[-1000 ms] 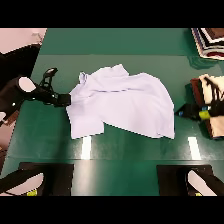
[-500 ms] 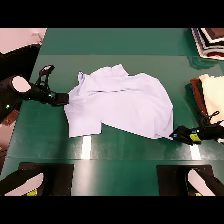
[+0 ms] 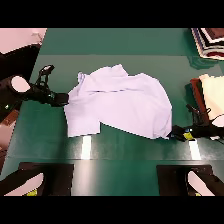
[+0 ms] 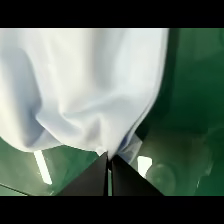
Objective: Fold the shirts.
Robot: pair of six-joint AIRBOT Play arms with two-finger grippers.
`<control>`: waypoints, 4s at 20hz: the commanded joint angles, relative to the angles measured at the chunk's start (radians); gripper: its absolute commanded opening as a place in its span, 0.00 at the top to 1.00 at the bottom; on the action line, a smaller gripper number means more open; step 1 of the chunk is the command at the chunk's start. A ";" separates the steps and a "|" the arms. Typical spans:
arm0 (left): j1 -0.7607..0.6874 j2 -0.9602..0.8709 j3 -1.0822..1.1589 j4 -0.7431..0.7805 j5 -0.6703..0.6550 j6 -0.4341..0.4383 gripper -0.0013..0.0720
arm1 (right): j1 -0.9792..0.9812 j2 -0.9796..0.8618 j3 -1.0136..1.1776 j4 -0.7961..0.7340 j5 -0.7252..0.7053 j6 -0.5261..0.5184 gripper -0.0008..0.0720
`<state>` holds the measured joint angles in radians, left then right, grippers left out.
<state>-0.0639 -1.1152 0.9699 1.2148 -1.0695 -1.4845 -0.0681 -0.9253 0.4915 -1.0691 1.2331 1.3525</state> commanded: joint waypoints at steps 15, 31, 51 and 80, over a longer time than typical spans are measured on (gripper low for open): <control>0.000 0.362 1.043 0.031 -0.112 -0.083 0.95 | -0.173 0.209 1.247 -0.008 0.057 0.000 0.97; 0.000 -0.166 0.578 0.190 -0.150 -0.131 0.95 | 0.073 -0.528 1.367 -0.250 0.475 0.188 0.97; 0.000 -0.451 0.388 0.201 -0.071 -0.060 0.95 | 0.085 -0.657 1.022 -0.239 0.129 0.074 0.97; 0.000 0.359 -0.546 0.029 -0.131 -0.236 0.39 | 0.032 -0.077 0.493 -0.073 0.180 0.025 0.56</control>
<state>-0.0647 -0.7849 0.5041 1.3216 -1.2774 -1.6909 -0.0360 -1.0161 0.9966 -1.1500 1.4128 1.3777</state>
